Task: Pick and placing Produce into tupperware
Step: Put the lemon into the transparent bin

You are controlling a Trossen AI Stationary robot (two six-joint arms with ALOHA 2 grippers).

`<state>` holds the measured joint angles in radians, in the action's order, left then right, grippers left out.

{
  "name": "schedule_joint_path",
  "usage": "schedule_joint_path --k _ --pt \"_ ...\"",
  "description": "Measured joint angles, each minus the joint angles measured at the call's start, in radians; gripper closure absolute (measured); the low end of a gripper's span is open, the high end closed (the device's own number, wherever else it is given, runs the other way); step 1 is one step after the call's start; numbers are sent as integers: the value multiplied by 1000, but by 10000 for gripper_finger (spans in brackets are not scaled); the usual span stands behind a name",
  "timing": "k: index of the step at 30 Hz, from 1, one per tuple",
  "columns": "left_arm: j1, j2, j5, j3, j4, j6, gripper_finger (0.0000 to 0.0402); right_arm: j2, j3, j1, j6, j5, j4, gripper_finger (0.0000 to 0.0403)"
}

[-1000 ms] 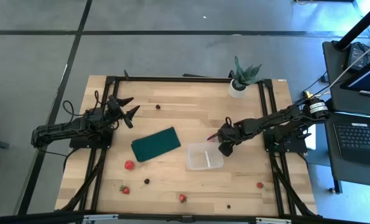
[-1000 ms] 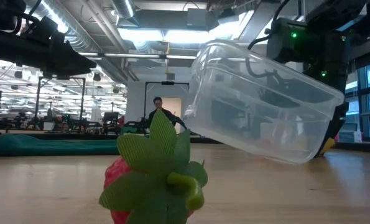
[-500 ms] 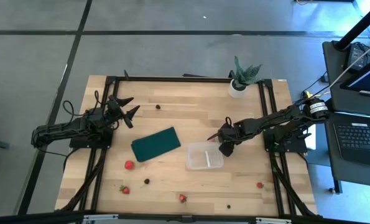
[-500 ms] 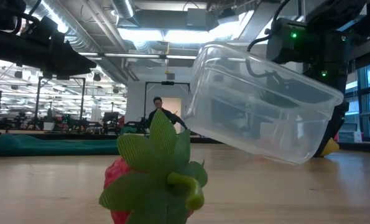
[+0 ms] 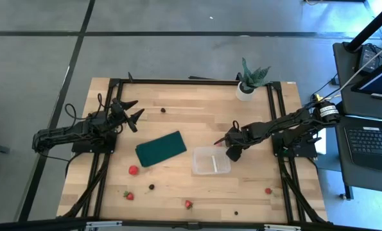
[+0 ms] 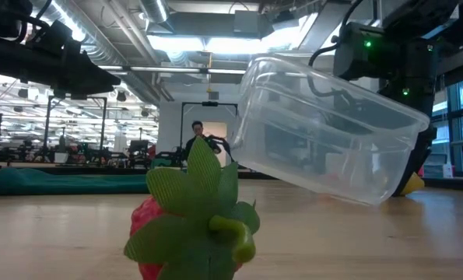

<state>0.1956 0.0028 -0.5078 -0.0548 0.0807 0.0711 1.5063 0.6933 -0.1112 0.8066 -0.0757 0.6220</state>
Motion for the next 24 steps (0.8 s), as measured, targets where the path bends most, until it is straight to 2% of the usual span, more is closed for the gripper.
schedule_joint_path --k 11,20,24 --pt "0 0 0 0 0 0 152 1 40 -2 -17 48 26 187" --pt "0 0 0 0 0 0 152 -67 264 9 -84 23 237 187" --pt "0 0 0 0 0 0 152 -96 389 10 -112 19 228 187"
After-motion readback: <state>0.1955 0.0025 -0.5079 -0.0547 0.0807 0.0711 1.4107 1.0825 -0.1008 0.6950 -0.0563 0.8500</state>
